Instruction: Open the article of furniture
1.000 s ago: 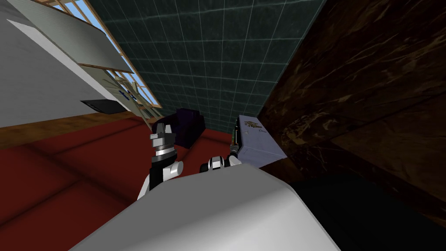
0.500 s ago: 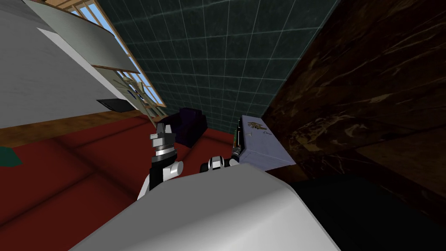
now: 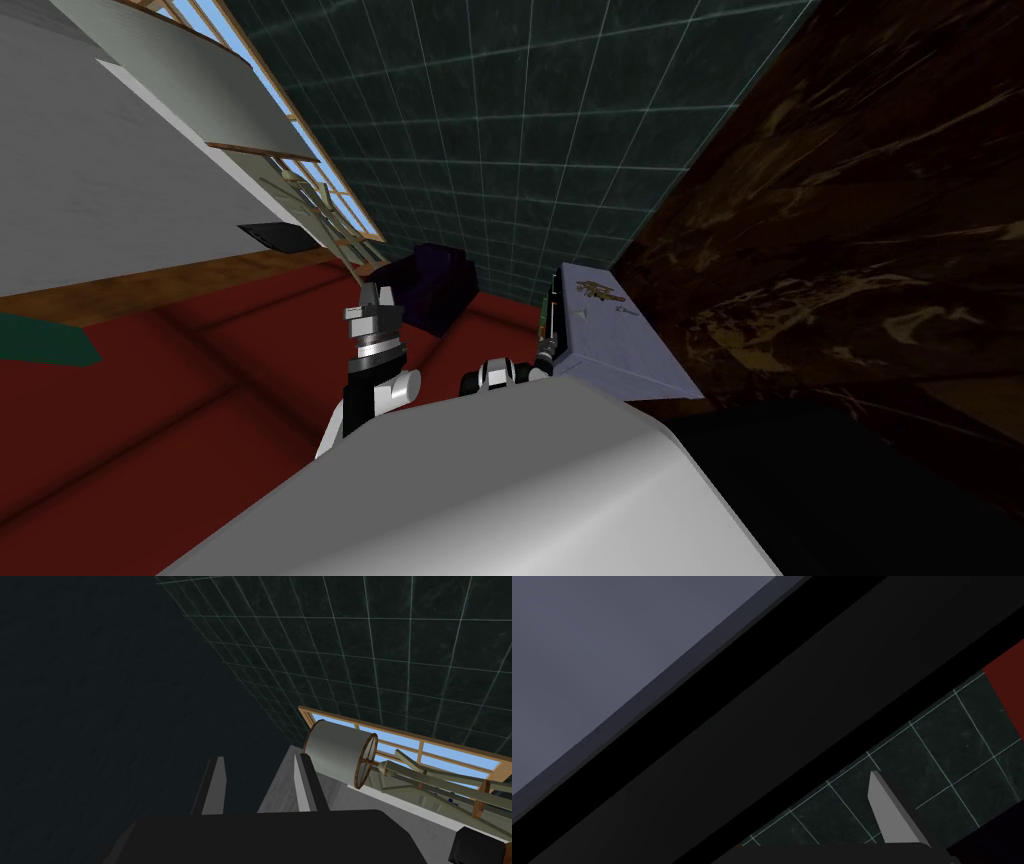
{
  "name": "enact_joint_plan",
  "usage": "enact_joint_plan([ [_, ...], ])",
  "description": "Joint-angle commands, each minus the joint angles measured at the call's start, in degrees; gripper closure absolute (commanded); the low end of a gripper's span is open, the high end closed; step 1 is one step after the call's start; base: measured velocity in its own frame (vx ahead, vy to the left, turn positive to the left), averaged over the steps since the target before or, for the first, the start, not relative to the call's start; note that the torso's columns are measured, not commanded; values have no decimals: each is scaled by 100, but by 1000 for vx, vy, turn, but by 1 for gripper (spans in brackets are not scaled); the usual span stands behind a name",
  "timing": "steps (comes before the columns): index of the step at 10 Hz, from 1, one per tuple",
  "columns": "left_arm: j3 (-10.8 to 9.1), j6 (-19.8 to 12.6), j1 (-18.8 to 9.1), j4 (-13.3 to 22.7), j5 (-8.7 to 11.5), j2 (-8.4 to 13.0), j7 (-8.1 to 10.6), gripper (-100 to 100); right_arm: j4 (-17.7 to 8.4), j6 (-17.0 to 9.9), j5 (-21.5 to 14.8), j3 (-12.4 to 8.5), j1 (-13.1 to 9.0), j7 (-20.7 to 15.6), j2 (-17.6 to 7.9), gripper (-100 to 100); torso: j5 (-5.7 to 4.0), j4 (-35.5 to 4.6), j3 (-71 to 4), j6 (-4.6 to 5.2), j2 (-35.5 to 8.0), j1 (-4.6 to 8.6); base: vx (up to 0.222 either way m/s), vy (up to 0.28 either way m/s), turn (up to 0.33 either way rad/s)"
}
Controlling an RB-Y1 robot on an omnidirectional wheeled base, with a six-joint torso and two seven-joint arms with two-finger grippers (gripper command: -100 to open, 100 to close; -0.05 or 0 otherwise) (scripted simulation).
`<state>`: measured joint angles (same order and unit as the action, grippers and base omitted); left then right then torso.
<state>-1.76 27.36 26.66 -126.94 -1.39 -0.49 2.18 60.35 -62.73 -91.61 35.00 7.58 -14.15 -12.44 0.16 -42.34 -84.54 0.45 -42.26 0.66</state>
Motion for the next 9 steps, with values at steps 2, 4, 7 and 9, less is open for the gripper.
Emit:
enact_joint_plan([
  [2,0,0,0,0,0,0,0,0,-644,-517,-505,51,49,-2,-108,-100,4,1,-5,-7,2,-11,36,10,62],
  [4,0,0,0,0,0,0,0,0,-880,-802,-726,100,96,-30,-127,-100,12,-2,-4,-4,-12,-22,38,19,65],
  [7,0,0,0,0,0,0,0,0,-1101,-1055,-927,142,148,-54,-143,-100,27,-16,4,-9,-36,-47,31,15,38],
  [9,0,0,0,0,0,0,0,0,-1306,-1260,-1107,179,202,-75,-157,-100,26,-13,2,-10,-39,-61,27,16,43],
])
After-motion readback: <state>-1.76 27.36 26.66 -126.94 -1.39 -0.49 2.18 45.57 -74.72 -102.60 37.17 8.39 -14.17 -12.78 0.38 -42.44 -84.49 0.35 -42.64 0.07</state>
